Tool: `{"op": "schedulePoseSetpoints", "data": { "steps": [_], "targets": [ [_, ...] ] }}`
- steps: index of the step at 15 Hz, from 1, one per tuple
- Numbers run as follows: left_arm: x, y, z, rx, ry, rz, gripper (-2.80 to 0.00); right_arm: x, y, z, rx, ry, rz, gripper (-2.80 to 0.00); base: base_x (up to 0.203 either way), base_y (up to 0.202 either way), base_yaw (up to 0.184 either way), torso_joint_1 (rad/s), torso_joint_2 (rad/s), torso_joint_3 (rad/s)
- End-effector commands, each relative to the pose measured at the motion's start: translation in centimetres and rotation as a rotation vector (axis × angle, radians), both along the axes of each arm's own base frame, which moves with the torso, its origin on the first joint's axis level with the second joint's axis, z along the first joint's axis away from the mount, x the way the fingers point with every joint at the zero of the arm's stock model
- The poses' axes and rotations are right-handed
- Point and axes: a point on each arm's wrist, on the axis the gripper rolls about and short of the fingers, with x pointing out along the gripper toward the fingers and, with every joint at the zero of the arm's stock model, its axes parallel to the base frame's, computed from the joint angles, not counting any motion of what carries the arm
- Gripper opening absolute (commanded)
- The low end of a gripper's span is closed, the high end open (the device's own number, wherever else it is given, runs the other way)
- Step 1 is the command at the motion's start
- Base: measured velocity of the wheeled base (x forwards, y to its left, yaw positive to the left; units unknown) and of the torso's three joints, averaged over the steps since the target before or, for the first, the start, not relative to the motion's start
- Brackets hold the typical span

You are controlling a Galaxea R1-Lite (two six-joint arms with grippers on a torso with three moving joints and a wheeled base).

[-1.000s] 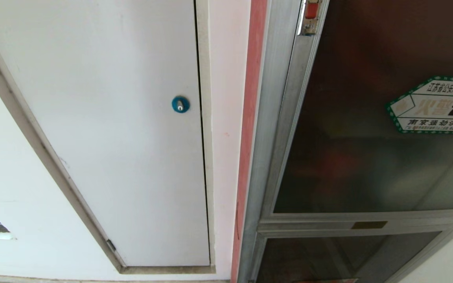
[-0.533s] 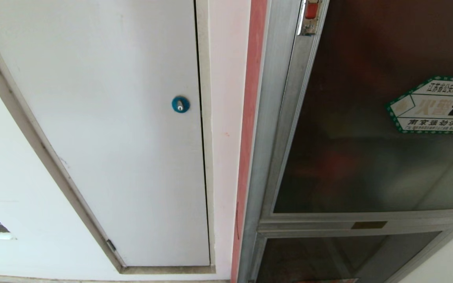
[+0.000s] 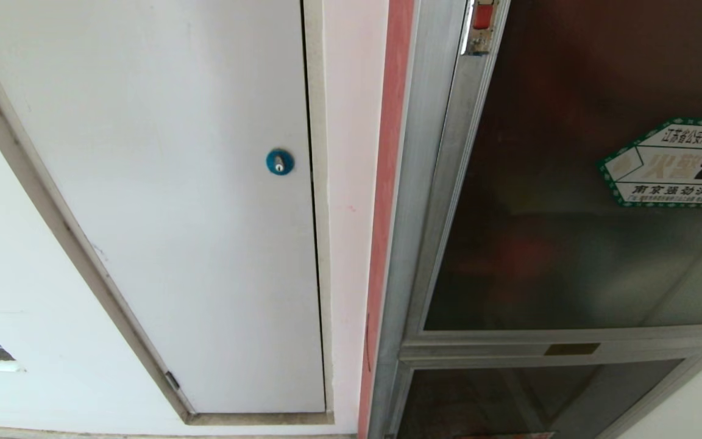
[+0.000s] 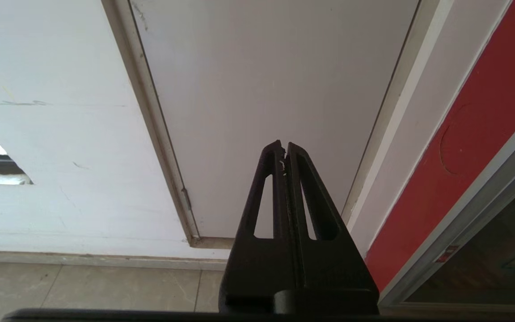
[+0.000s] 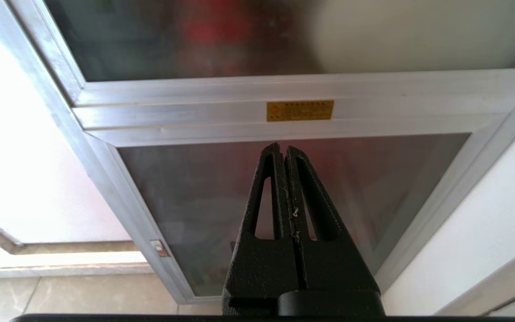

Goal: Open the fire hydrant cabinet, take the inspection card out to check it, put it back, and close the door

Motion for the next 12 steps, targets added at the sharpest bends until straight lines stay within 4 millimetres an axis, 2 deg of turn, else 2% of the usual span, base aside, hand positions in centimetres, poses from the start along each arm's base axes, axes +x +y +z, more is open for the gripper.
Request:
{"op": "schedulePoseSetpoints", "data": {
  "steps": [1, 3, 6, 9, 12],
  "targets": [
    [0.0, 0.0, 0.0, -0.001, -0.001, 0.001, -2.8, -0.2, 0.0, 0.5, -0.001, -0.01, -0.004, -2.8, 0.0, 0.0, 0.0, 0.0, 0.0, 0.0],
    [0.0, 0.0, 0.0, -0.001, -0.001, 0.001, -2.8, -0.7, 0.0, 2.1, -0.001, -0.013, 0.0, -2.8, 0.0, 0.0, 0.0, 0.0, 0.0, 0.0],
    [0.0, 0.0, 0.0, -0.001, -0.001, 0.001, -2.8, -0.3, 0.1, 5.8, 0.001, 0.032, 0.028, -2.8, 0.0, 0.0, 0.0, 0.0, 0.0, 0.0],
    [0.0, 0.0, 0.0, -0.001, 0.001, 0.0, -2.8, 1.2, 0.2, 11.1, 0.005, 0.049, 0.091, -2.8, 0.0, 0.0, 0.0, 0.0, 0.0, 0.0],
    [0.0, 0.0, 0.0, -0.001, -0.001, 0.0, -2.8, 3.6, 0.3, 17.6, 0.006, 0.028, 0.171, -2.8, 0.0, 0.0, 0.0, 0.0, 0.0, 0.0]
  ]
}}
